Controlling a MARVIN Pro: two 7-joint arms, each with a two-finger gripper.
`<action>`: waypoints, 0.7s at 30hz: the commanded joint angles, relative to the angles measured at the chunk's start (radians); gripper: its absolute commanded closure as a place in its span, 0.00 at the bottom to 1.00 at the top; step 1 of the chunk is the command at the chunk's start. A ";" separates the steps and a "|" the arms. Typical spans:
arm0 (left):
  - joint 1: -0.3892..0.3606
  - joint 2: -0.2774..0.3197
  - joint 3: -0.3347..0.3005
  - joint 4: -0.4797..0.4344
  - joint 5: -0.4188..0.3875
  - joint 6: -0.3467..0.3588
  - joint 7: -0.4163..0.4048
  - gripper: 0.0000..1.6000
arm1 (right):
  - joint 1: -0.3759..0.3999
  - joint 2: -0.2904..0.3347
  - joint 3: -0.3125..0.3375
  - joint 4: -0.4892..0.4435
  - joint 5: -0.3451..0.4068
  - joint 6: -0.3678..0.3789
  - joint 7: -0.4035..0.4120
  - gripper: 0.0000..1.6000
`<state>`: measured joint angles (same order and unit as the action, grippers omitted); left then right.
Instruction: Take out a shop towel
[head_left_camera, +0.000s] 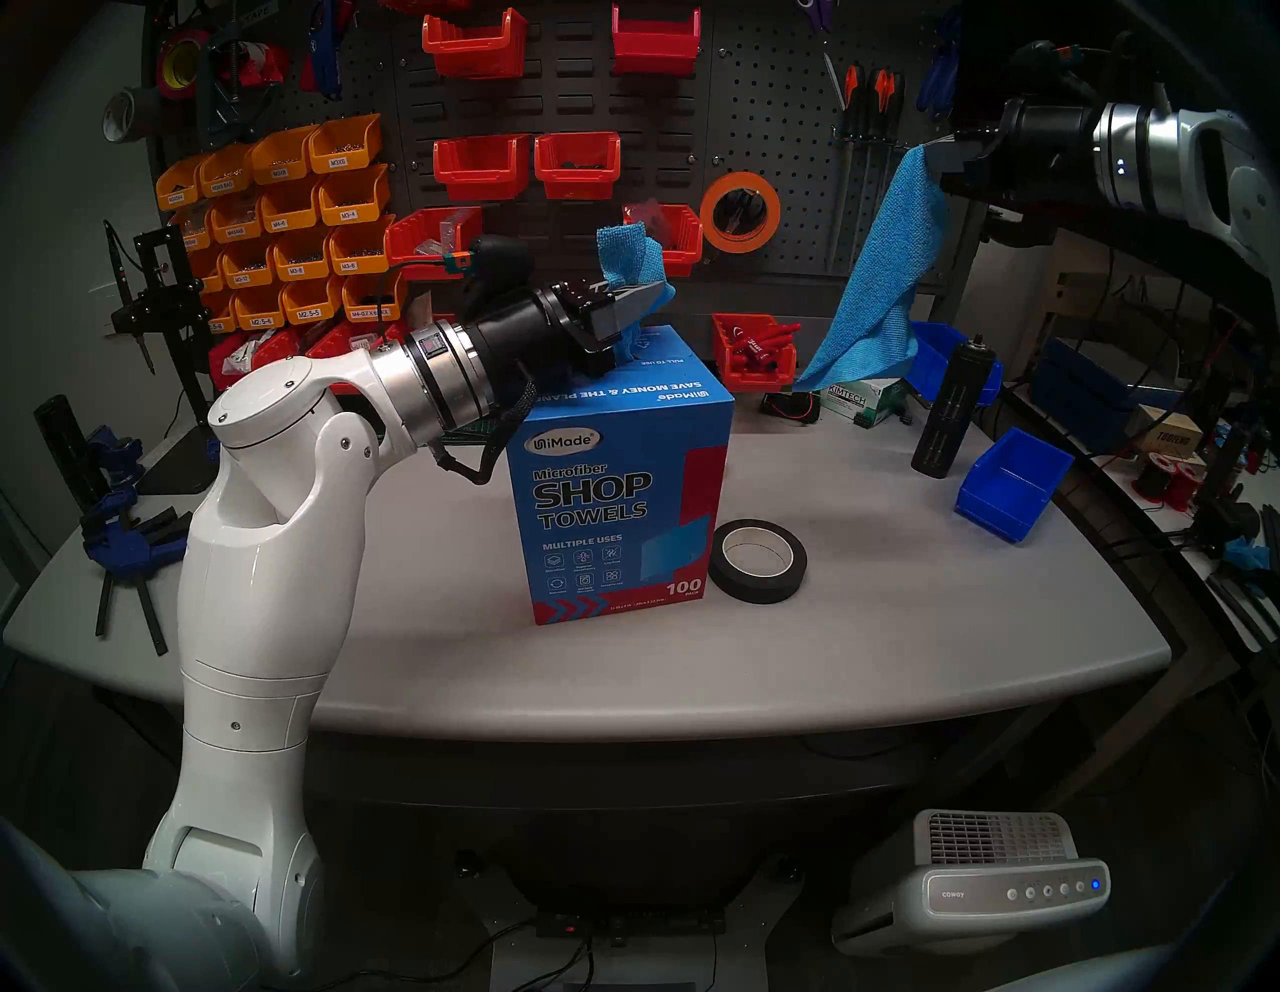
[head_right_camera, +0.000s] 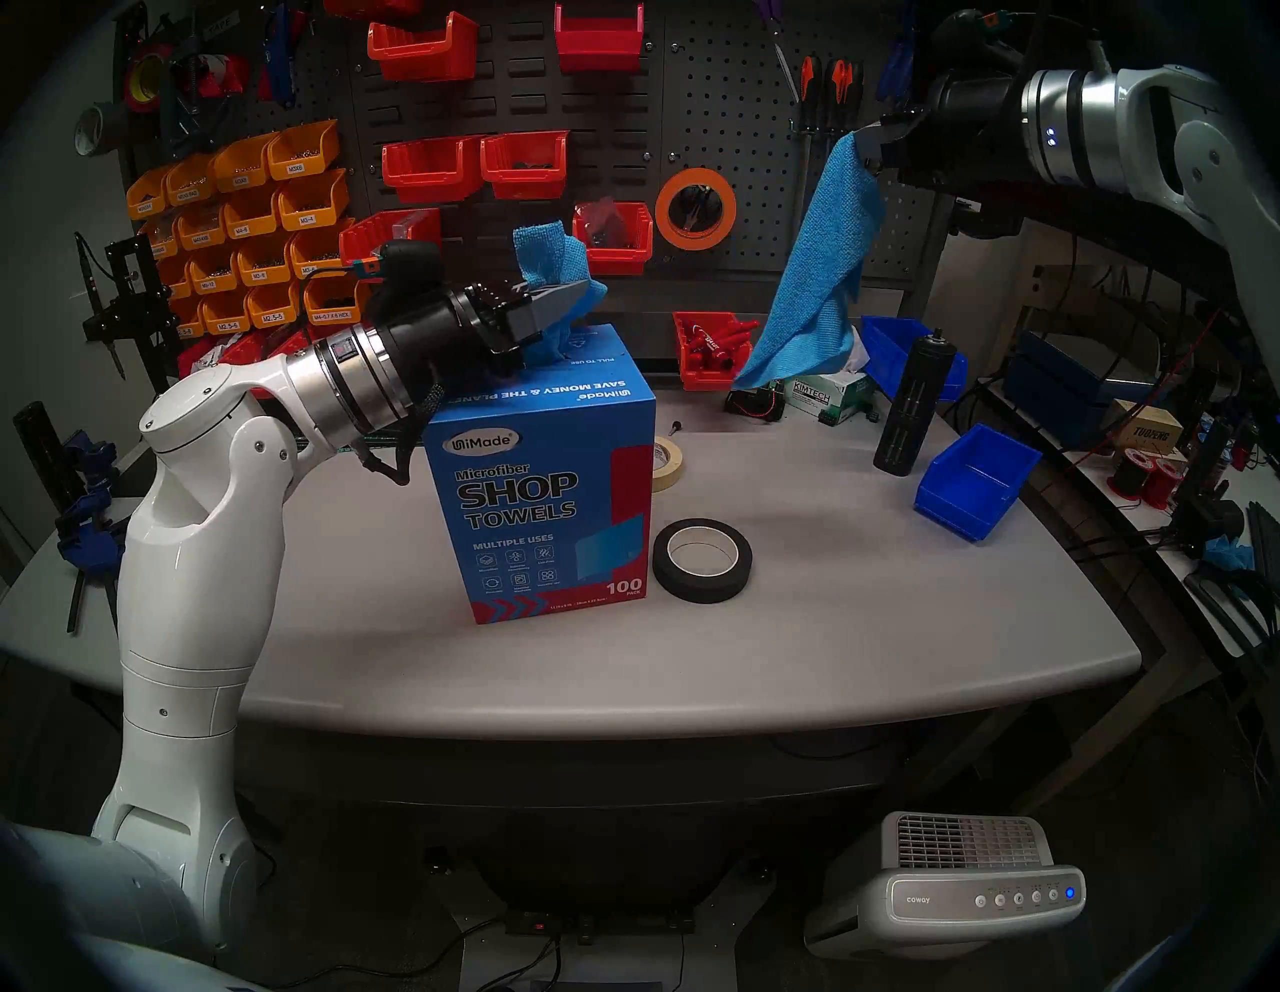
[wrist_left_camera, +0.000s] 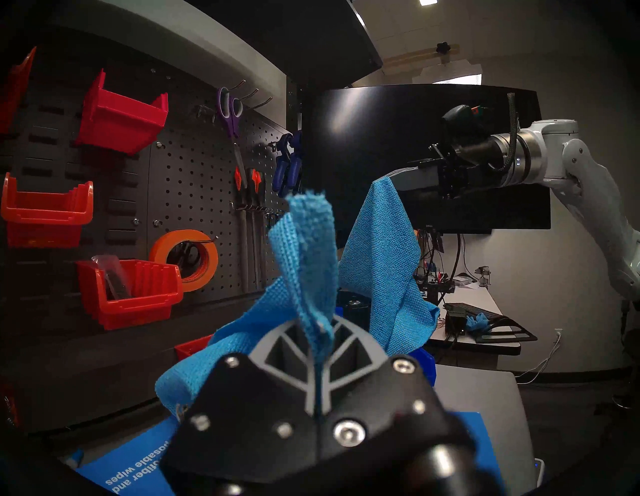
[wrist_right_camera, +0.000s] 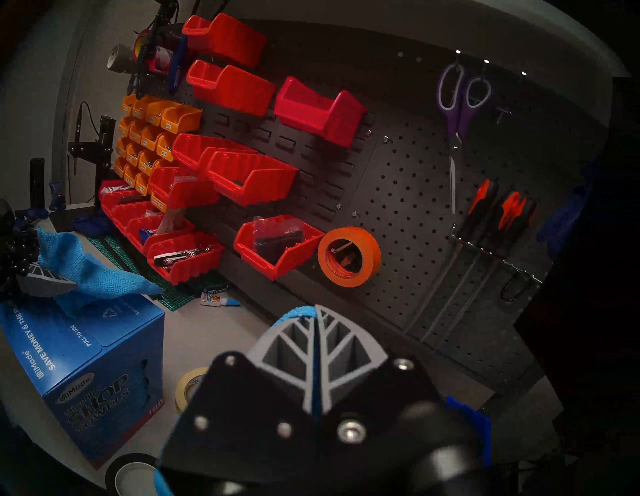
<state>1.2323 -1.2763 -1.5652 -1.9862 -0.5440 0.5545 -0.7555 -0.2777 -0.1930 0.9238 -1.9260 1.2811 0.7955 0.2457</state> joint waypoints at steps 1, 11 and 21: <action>-0.001 -0.010 0.019 -0.021 0.009 -0.001 0.011 1.00 | -0.102 0.050 0.094 -0.031 0.013 -0.017 -0.002 1.00; 0.010 -0.014 0.027 -0.032 0.012 -0.001 0.032 1.00 | -0.240 0.066 0.101 -0.063 0.043 -0.119 -0.039 1.00; 0.016 -0.010 0.014 -0.033 0.006 -0.005 0.039 1.00 | -0.263 0.006 0.035 -0.060 0.017 -0.180 -0.068 1.00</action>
<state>1.2453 -1.2869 -1.5417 -2.0149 -0.5299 0.5527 -0.7107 -0.5354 -0.1408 0.9709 -1.9978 1.3345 0.6478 0.2019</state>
